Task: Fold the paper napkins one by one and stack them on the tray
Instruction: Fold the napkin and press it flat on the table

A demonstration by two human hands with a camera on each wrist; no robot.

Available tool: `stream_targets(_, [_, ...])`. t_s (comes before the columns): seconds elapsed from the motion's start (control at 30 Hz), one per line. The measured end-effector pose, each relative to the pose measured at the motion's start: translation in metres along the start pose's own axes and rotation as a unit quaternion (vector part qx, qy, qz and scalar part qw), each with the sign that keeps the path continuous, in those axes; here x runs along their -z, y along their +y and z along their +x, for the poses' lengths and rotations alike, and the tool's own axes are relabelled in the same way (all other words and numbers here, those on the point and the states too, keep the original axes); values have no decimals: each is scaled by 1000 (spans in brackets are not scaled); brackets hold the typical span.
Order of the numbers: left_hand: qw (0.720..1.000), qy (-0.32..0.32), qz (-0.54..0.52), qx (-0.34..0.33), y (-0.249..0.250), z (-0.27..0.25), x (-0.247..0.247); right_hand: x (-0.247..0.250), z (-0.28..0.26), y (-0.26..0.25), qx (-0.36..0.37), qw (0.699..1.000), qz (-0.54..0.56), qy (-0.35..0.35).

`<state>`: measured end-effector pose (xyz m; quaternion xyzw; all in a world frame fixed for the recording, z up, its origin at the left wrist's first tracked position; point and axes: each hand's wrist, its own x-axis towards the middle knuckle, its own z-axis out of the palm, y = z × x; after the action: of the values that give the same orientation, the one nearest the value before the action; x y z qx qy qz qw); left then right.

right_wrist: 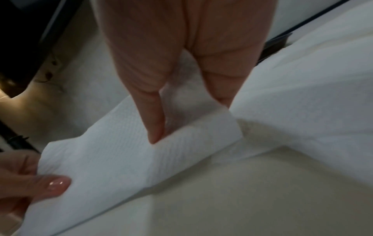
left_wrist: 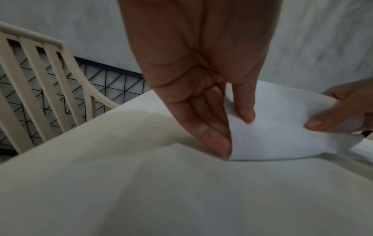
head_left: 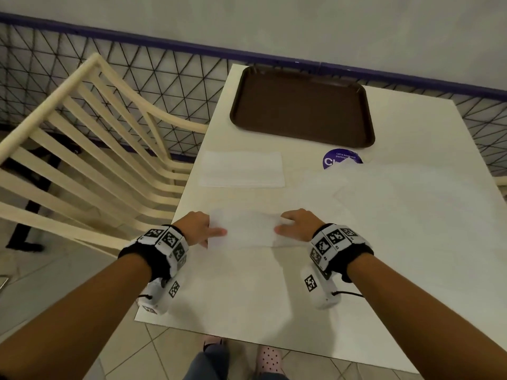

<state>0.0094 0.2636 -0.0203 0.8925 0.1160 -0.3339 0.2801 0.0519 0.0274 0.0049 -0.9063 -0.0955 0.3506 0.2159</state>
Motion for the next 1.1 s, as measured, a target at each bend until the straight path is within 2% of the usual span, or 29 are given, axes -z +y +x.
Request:
stream_targets(0.13, [997,-10,-78,15,-3,12,2,1,10,16,-45,993,112,11])
stream_targets(0.23, [988,-28,-149,31,-8,22,3,0,16,26,-86,969,231,28])
stream_targets(0.43, [981,-27,-189,46,-5,25,3,-4,22,30,-118,952,276,56])
stream_targets(0.83, [994,20,-94,45,1,28,0,-8,32,32,-159,956,234,78])
stream_targets(1.1, [997,57,26,55,10,23,-3,-10,35,30,-178,951,238,82])
